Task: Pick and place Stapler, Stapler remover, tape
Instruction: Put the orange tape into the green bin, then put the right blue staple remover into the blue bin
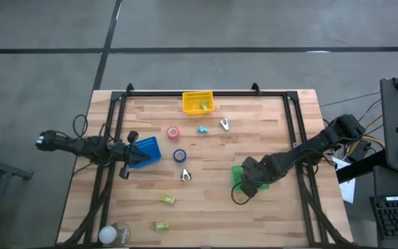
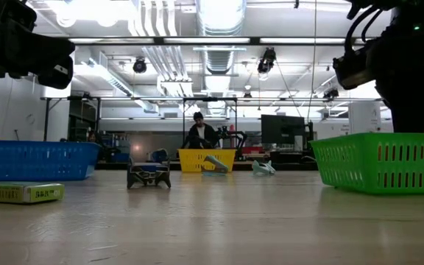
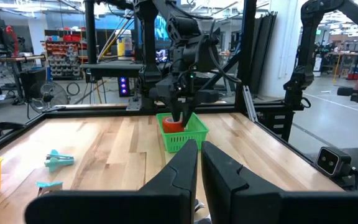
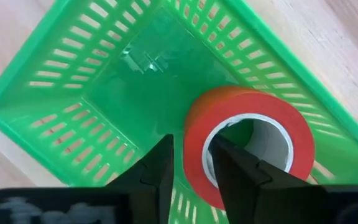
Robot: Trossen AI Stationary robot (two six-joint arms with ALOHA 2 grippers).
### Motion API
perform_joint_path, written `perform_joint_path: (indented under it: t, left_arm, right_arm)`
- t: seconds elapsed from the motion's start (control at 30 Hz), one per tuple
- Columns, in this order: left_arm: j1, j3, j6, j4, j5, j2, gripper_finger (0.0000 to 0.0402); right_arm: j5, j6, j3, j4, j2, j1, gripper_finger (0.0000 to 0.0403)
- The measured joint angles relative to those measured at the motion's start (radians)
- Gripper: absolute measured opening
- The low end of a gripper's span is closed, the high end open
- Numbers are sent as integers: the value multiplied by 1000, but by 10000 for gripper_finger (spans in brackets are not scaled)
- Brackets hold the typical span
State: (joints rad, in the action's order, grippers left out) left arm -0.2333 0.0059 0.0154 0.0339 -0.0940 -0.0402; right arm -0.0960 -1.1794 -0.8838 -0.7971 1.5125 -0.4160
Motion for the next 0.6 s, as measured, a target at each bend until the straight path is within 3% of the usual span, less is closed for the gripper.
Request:
perform_joint_path:
  t: [0.37,0.6]
  left_arm:
    - [0,0,0,0,0,0,26]
    - [0,0,0,0,0,0,26]
  right_arm:
    - [-17,81,-141,-28,-6,0,158]
    - [-143,193,-253,-37,-6,0,168]
